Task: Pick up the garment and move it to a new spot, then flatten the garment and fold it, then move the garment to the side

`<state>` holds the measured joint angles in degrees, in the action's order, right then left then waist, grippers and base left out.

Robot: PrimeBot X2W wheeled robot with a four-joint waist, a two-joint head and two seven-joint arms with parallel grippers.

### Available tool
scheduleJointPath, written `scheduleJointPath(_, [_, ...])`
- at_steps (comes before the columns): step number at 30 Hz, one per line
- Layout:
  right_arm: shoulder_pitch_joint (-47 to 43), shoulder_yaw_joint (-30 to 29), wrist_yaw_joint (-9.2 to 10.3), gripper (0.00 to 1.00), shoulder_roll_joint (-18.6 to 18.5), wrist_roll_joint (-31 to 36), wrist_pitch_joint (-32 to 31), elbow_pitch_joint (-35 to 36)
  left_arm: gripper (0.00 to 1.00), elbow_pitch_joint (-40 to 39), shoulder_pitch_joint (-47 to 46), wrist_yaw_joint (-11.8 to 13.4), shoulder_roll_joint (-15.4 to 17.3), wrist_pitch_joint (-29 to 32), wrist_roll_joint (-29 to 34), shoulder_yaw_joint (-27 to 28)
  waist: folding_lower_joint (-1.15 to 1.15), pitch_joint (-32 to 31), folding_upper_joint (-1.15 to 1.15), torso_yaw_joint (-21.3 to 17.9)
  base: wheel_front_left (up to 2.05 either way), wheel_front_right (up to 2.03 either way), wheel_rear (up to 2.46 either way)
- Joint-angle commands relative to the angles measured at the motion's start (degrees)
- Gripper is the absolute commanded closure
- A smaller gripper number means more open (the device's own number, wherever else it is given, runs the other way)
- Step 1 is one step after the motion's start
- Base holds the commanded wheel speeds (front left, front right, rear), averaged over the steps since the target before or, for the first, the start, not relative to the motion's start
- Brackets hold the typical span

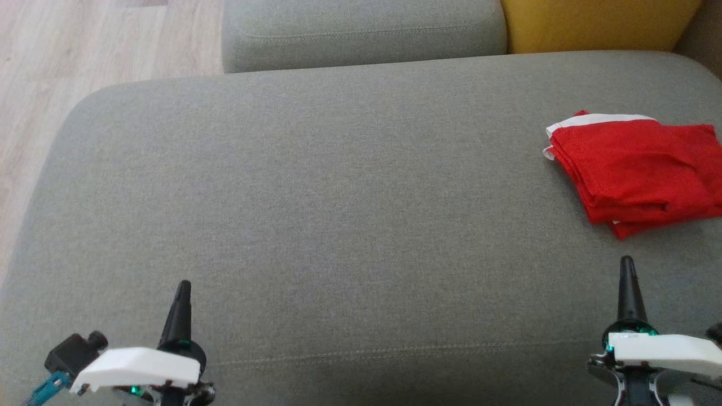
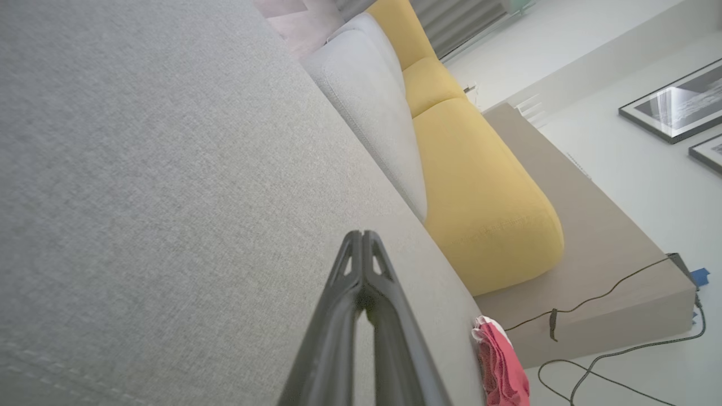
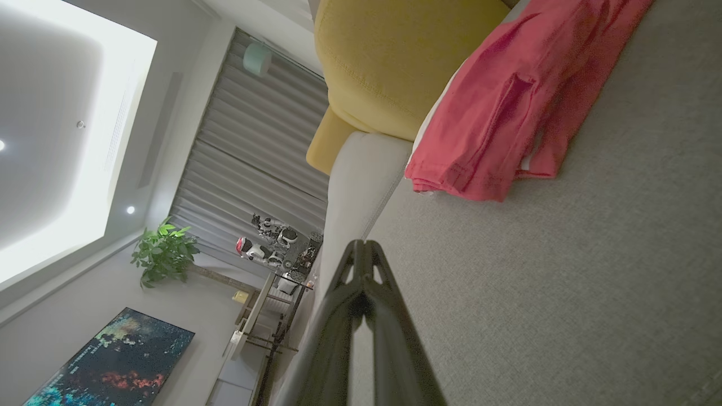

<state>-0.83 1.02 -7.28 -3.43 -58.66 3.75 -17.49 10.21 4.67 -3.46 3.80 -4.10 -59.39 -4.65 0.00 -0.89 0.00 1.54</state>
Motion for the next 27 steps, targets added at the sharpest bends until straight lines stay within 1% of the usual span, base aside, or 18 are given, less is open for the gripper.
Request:
scheduleJointPath(1, [2.9,0.3,-0.13,1.0,-1.1,-2.1,-0.4,2.2,1.0,-1.4,-3.6,-0.6,1.0,0.3,-1.9,1.9,0.0,0.0,0.0,0.0,0.0,0.0,0.0])
scheduleJointPath(27, [5.0,-2.8,-0.17,1.0,-1.0,-19.9,-4.8,2.9,1.0,1.3,-7.4,-2.4,1.0,4.7,-19.6,5.5,0.0,0.6,0.0,-0.8,0.0,0.0,0.0])
